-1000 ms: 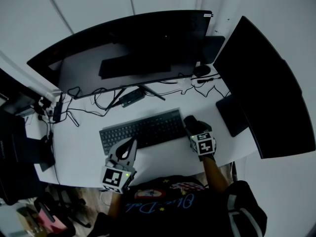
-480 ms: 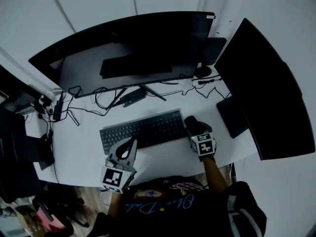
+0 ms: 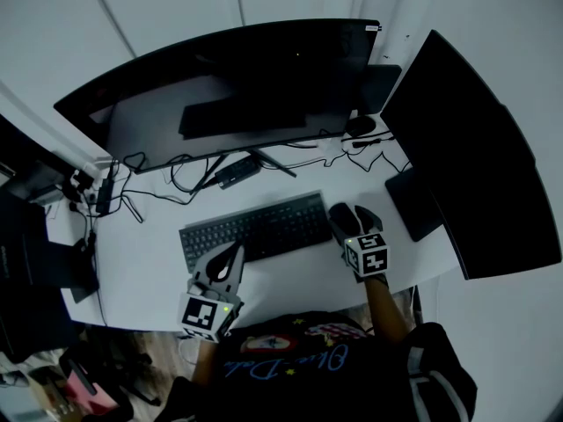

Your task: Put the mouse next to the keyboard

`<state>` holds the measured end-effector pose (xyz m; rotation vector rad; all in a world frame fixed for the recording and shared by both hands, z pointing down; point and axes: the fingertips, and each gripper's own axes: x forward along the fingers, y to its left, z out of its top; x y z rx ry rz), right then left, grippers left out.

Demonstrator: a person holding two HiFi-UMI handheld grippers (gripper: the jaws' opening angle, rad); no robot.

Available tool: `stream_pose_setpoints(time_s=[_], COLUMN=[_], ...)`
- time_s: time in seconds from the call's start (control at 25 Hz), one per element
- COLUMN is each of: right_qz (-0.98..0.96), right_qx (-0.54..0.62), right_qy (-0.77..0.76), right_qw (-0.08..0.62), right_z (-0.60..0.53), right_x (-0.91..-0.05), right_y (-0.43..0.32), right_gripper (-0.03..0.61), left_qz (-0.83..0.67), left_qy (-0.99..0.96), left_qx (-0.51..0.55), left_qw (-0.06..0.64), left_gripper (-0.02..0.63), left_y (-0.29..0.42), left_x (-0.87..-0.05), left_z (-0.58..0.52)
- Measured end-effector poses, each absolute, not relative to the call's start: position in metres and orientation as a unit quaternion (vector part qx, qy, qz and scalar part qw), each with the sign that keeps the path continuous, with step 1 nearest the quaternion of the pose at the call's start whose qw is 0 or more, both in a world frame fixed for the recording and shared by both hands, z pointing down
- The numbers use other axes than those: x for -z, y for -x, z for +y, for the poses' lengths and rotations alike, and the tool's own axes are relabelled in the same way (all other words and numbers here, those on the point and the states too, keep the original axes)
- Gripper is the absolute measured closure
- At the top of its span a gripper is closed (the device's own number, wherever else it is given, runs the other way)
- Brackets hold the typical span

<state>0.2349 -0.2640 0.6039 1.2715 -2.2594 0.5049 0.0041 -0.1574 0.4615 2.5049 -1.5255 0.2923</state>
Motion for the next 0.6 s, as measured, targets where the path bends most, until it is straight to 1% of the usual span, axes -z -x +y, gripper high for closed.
stream_pose_setpoints(time_s=[0.36,0.4,0.44,0.48,0.6], right_qz=[-0.848,-0.849,-0.85,-0.851,-0.86], right_qx=[-0.166,-0.162,-0.156,-0.15,-0.134], right_qy=[-0.472,-0.474,-0.477,-0.479,-0.475], right_qw=[0.174,0.166,0.159,0.152,0.131], right_z=[-0.253,-0.251,-0.249,-0.247,-0.24], right_x=[-0.55,-0.544,-0.538,-0.531,-0.512], right_y=[-0.221,-0.219,-0.219,-0.218,-0.211], right_gripper=[0.301,0.342,0.431,0.471,0.499], left_qz=[-0.519,-0.521,-0.522,-0.522,-0.521], left_qy=[-0.844,-0.843,-0.842,-0.842,-0.843], left_qx=[-0.091,-0.089,-0.088,-0.088,-0.087], left_qw=[0.1,0.101,0.102,0.102,0.101], left_gripper=[0.614,0.614,0.614,0.614,0.614], left_y=[0.006,0.008,0.01,0.011,0.013], left_x=[-0.461,-0.461,-0.461,-0.462,-0.461], left_z=[-0.147,-0.146,-0.145,-0.143,-0.138])
